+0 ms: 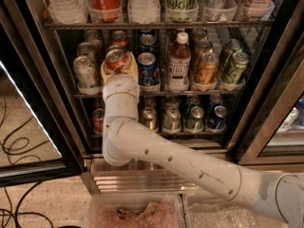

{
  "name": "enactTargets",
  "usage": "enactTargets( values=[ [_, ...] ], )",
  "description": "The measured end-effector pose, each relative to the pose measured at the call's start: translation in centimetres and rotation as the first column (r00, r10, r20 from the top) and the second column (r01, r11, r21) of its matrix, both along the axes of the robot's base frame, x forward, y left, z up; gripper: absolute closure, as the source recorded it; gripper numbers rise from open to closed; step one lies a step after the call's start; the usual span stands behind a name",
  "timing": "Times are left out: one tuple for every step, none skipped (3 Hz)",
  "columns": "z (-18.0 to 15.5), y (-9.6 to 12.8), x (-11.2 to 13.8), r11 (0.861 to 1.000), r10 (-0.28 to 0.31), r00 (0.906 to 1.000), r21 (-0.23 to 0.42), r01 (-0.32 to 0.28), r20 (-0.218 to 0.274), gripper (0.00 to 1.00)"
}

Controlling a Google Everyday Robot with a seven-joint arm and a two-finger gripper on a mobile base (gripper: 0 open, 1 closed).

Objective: Pick coke can from middle shelf of fridge

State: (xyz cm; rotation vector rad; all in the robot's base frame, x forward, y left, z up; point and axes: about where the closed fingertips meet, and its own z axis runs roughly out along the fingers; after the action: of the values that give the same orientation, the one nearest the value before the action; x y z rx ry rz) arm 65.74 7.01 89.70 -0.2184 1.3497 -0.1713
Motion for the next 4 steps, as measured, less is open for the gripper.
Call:
enactTargets(
  values=[
    [-0.4, -1.2, -2.2, 0.999, -0.025, 0.9996, 0.021, 0.025, -0.015, 1.00],
    [-1.3, -2.7, -3.8, 0.996, -0.073, 0.9963, 0.043, 0.075, -0.044, 1.00],
    [-1.4, -3.0, -4.2, 0.996, -0.081, 0.9954, 0.044, 0.083, -0.050, 1.00],
    [-1.4, -5.0, -5.5, 0.988, -0.140, 0.9890, 0.054, 0.142, -0.048, 1.00]
  ],
)
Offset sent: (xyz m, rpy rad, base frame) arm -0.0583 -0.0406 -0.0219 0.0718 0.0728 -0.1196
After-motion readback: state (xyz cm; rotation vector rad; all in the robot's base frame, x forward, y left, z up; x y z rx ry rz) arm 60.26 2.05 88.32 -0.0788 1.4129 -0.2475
